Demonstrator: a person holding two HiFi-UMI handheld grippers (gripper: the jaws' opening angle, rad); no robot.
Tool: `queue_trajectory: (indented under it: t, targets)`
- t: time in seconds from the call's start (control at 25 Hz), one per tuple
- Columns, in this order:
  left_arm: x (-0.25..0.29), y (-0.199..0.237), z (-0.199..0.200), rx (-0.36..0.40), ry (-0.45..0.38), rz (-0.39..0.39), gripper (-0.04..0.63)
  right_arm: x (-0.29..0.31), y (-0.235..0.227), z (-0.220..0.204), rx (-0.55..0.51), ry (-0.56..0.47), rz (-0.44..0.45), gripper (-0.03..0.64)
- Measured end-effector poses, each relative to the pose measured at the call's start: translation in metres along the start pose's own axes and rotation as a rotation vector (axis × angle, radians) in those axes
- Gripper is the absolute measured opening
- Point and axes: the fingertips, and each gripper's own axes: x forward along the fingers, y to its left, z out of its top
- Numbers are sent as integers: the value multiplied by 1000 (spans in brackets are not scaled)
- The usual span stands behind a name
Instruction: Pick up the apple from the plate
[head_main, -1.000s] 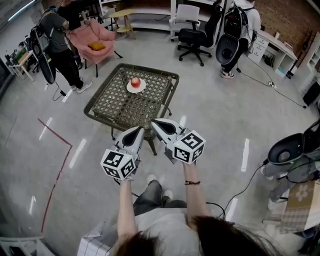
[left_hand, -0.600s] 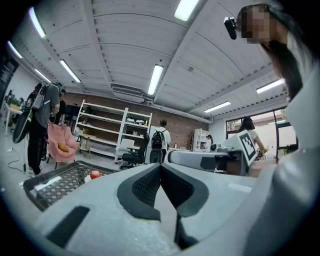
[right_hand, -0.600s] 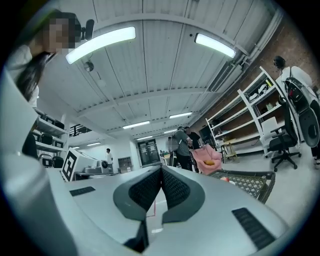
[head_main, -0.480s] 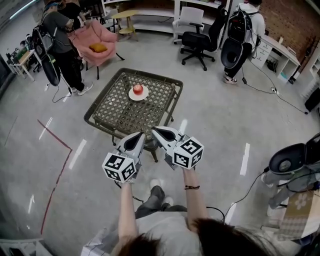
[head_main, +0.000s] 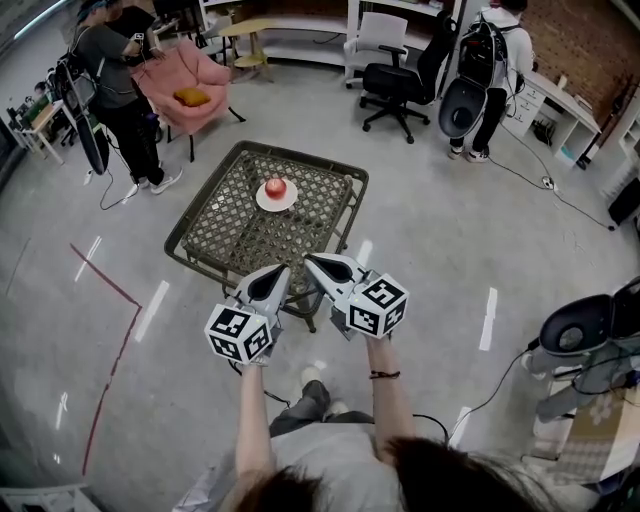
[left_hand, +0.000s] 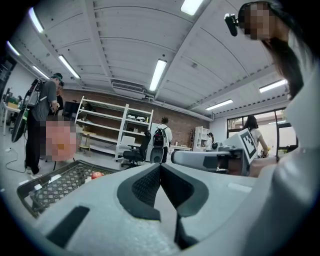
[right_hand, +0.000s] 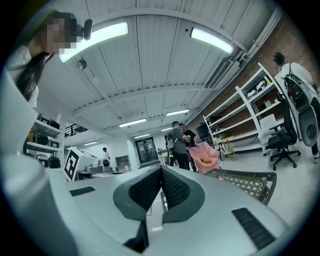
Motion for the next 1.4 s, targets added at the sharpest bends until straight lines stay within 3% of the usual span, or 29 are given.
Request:
queue_trajectory:
  t: [0.84,1.4]
  targets:
    - [21,54,-4,-8,14,-59,11,54,-26,-14,5,26,-47,9]
    - [33,80,-3,-15,23,-43,11,72,-44,-12,3,20,-60,9]
